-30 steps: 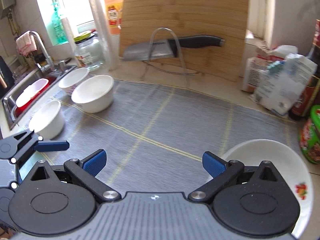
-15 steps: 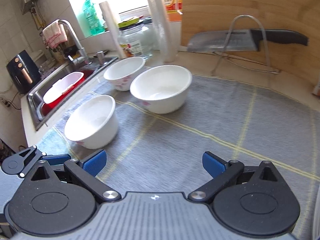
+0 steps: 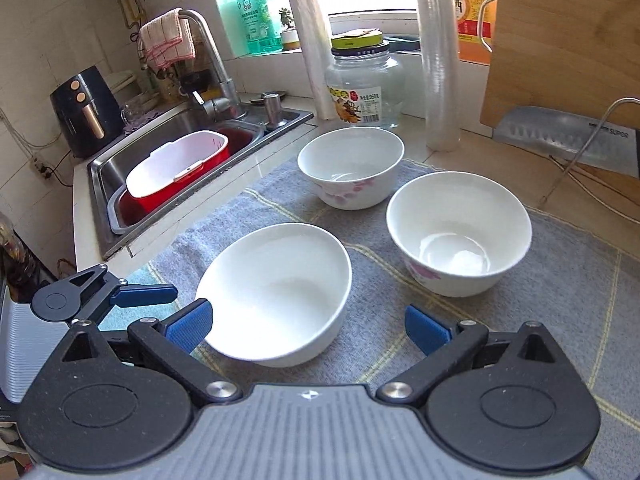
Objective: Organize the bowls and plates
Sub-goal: 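Move the right gripper to the rim of a pink-flowered white bowl, then close the right gripper on the bowl's rim and lift it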
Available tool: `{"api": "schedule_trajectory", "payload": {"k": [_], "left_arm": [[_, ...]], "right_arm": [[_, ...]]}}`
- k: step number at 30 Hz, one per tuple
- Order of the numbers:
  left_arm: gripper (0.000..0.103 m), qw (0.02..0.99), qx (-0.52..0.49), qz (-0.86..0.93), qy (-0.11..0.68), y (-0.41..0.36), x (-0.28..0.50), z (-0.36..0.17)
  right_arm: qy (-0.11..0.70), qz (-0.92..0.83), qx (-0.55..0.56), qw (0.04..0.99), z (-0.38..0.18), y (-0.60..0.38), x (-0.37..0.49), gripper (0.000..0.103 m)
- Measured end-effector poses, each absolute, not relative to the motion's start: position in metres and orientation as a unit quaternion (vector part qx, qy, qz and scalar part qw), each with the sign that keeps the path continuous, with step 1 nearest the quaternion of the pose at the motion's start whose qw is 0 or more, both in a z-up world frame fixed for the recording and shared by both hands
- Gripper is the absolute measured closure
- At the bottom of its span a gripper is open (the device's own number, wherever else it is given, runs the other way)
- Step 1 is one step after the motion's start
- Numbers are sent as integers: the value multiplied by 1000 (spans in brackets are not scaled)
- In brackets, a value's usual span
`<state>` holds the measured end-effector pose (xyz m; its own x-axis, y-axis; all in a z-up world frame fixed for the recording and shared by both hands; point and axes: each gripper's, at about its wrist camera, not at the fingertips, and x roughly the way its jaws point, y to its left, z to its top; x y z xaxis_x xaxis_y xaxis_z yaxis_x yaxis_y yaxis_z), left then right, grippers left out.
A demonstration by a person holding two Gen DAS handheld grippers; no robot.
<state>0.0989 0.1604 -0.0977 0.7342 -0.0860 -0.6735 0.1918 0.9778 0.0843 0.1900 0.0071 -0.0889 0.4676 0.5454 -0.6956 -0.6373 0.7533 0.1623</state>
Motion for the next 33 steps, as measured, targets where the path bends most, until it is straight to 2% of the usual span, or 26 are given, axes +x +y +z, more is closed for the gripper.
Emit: {"api": "schedule_trajectory", "payload": {"k": [6,13,17,27,33], "left_arm": [[2,928,90,-118,341,159,111,-99],[16,926,80,-156,334,164,120,-99],[18,926,78,-167,329,165,122,-98],[18,924,64,-182,331,169,126,-100],[18,923,65,-184,331,169,126,-100]], "right_arm": [[385,354,-77,848,-93,24,196,0],[381,366,-80,845,-95,32,203,1],[386,368,-84,842,-97,35,208,11],[406,373,-70,831,-103,37,219,25],[411,372,-64,830,-103,37,221,26]]}}
